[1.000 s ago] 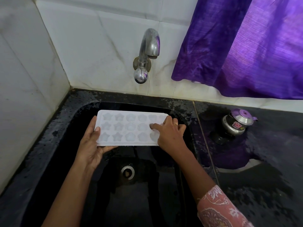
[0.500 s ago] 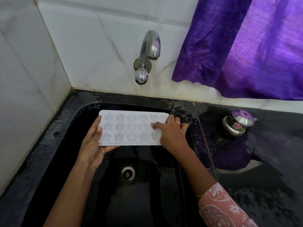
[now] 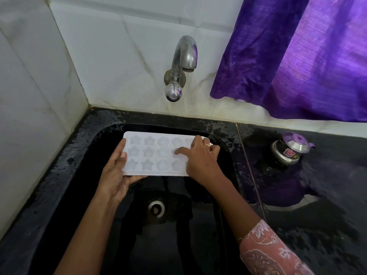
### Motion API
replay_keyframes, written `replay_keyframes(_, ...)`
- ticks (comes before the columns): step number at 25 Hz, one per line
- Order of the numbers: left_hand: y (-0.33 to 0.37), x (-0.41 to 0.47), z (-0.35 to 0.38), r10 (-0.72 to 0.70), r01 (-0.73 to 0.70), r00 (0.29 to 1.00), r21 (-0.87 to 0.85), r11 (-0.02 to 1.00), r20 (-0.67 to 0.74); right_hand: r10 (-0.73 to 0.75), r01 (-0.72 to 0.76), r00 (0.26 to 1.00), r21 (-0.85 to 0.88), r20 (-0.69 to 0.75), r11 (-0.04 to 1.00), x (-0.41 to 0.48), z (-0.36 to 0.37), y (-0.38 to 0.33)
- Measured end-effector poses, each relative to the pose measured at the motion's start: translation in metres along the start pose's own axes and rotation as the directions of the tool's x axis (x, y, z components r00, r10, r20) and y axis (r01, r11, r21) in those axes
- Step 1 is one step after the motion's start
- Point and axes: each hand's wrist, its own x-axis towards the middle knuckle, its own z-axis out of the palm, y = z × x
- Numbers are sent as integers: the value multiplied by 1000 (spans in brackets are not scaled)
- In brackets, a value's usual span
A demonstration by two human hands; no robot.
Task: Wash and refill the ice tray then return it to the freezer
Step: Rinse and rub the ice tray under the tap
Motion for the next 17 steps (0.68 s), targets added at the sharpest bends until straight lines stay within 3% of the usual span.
replay_keyframes(8,1,0,-2,9,-9,1000,-6,1000,0,-20,19,998,22,55,1000,2,9,-3)
replay_keyframes(17,-3,0,0,0,0,1000,-28,1000,6,15,-15,1000,-6,7,1000,2,9,3)
